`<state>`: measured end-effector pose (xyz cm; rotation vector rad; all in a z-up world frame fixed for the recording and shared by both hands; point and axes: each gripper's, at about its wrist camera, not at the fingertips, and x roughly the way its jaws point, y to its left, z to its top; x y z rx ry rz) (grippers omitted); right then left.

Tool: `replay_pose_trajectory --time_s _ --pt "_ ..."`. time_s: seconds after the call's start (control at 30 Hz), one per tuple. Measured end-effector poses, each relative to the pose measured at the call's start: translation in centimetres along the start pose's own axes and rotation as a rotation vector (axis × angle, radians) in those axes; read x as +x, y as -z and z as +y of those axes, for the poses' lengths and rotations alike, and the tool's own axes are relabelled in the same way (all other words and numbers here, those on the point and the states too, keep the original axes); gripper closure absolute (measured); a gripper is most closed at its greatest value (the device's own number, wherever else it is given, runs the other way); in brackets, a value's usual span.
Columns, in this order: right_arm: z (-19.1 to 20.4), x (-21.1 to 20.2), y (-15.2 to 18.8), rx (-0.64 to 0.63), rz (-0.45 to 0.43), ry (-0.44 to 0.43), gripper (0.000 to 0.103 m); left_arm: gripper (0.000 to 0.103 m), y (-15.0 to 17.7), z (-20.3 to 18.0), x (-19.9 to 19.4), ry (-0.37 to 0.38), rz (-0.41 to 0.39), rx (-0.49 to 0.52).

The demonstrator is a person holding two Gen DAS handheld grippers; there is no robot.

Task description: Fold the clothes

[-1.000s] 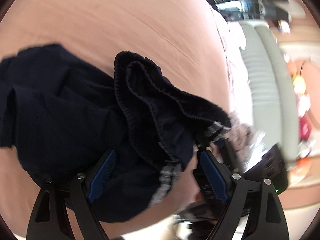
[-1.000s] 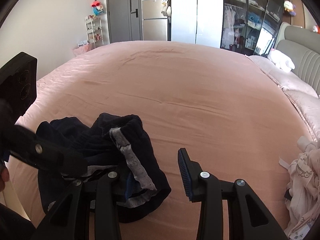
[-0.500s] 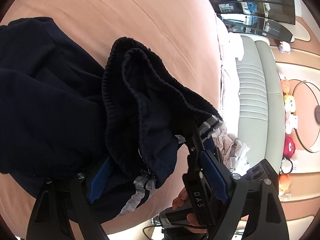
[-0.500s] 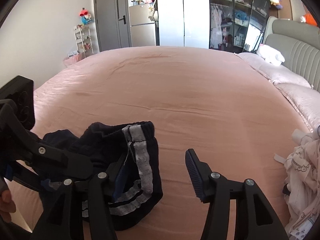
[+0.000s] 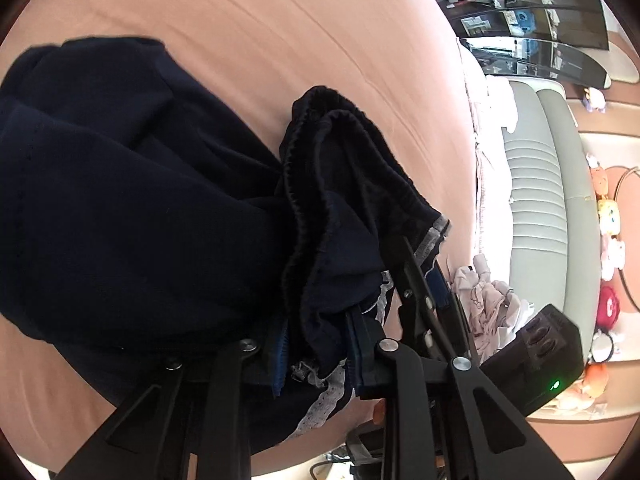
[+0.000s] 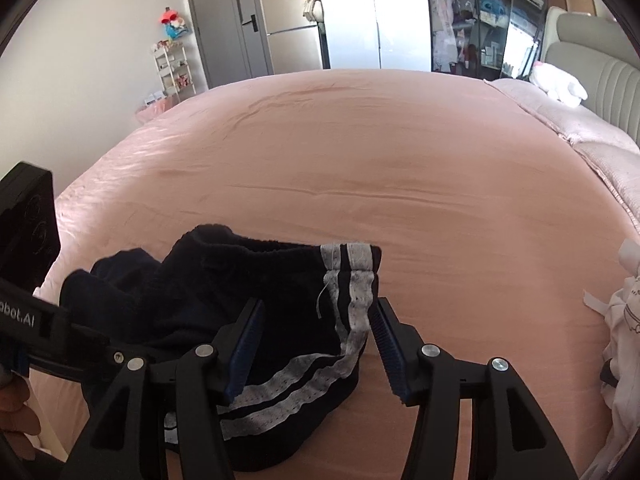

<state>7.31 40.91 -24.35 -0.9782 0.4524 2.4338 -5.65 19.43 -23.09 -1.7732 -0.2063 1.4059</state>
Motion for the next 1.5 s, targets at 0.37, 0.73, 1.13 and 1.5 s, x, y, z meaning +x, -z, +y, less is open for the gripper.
replay_pose_trajectory --time_s 0.37,0.73,1.13,1.5 --pt "-1.2 2.4 -0.5 0.1 0.065 -0.066 0.092 0.085 1.4 0.8 -1.4 -0.037 -0.018 0.045" --pt "0.9 -1.4 -1.8 -0.022 -0.052 0.072 0.101 0.091 2.8 1.9 -4.4 -0.042 -0.082 0.076" --pt "3.5 -7.8 -5.3 -0.09 -0.184 0.115 0.101 0.091 6.6 4.1 -15.4 -0.059 -0.236 0.145" --pt "8.5 -17.8 -9.5 -0.182 -0.337 0.145 0.101 0.091 2.6 -6.7 -17.6 -0.092 -0.43 0.289"
